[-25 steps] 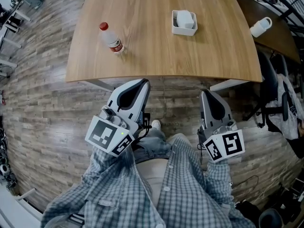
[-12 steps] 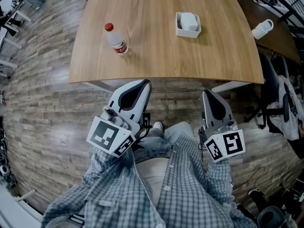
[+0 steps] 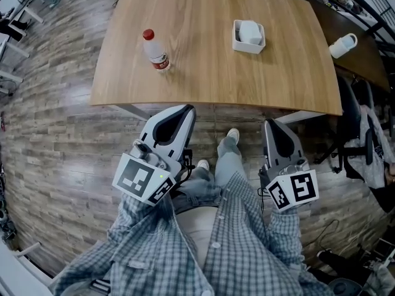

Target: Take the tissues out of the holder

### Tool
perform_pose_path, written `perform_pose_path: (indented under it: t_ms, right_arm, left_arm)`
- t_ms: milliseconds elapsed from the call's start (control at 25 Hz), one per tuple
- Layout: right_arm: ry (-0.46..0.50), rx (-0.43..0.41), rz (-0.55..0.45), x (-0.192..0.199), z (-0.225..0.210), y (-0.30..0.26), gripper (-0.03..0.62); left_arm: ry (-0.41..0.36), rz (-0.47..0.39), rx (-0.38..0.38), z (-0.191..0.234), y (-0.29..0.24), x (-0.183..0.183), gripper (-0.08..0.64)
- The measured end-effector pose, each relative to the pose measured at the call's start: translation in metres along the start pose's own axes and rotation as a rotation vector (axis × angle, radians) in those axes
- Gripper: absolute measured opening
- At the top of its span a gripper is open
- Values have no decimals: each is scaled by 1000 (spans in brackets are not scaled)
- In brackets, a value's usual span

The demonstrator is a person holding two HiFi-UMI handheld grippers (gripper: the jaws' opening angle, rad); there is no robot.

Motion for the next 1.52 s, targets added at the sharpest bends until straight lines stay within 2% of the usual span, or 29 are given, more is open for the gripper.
perform_pose_path:
  t_ms: [240,520,1040,1520]
  right_arm:
    - [17,-24,11,-1,-7,-11,11]
    - [23,-50,27,6,-28,-30,11]
    - [38,-106,51,13,-103,-88,11]
    - [40,-176,52,17,-163,-136,11]
  left_arm:
    - [18,-6,-43,10,0,2,6]
    - [31,-1,-60,16,-31,6,6]
    - [55,18,-107,30,-116,9,6]
    - [47,1,-205,44,-175,-8,6]
Point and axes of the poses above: the fingertips, and each gripper's own axes: y backward along the fingers, z to its left, x out of its underside, the point moved 5 cm from there along y, backward along the fingers, and after that the axes turned 14 degrees about y, right-handed, at the moved point
